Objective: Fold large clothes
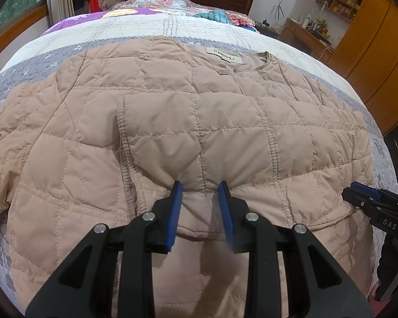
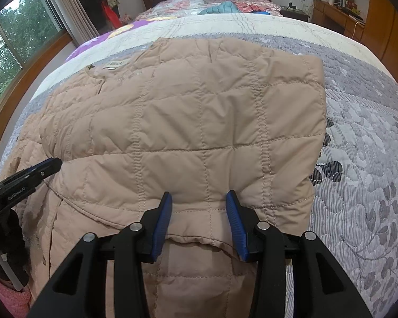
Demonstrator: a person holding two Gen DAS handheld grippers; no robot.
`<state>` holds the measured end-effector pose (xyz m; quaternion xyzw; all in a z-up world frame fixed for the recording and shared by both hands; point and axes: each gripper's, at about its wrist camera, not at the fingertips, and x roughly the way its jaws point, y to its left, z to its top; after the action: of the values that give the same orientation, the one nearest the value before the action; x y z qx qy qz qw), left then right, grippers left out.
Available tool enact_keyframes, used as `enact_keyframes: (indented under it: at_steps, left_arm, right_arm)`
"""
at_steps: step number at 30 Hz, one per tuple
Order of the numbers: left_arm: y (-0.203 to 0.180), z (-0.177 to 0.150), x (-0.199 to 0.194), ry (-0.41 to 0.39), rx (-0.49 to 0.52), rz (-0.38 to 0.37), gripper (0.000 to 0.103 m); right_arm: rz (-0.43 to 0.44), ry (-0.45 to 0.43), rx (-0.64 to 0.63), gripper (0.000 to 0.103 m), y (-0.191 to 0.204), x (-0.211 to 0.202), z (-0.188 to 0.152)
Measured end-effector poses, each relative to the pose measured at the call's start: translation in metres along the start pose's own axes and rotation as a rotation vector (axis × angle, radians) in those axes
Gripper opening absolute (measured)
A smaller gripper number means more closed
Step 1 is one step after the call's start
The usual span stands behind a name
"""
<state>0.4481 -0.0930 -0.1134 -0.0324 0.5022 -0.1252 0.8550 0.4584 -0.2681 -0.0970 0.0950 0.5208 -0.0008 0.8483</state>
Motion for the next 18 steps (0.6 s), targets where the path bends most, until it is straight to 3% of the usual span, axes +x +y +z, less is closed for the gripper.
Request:
enact_keyframes:
  at_steps: [4, 6, 7, 10, 13, 18]
  left_arm:
    - [0.001, 0.002, -0.005, 0.017, -0.008, -0.016, 0.030]
    - [0.008, 0.002, -0.016, 0.025, -0.037, -0.049, 0.039]
    - [0.013, 0.000, -0.027, 0.013, -0.048, -0.060, 0.049]
    - [0.029, -0.009, -0.065, -0.071, -0.041, 0.024, 0.073]
    - [0.066, -0.026, -0.101, -0.118, -0.078, 0.082, 0.077]
    - [0.163, -0.071, -0.140, -0.098, -0.261, 0.243, 0.079]
  right_arm:
    - [0.000, -0.014, 0.002, 0.044, 0.002, -0.005, 0.001]
    - [0.010, -0.045, -0.015, 0.052, 0.006, -0.014, 0.000]
    - [0.015, -0.061, -0.027, 0.057, 0.009, -0.018, 0.000]
    - [0.007, -0.054, -0.057, 0.057, 0.019, -0.022, -0.002]
    - [0.000, -0.019, -0.082, 0.057, 0.030, -0.021, -0.001]
    - [-0.025, 0.002, -0.136, 0.057, 0.051, -0.023, 0.002]
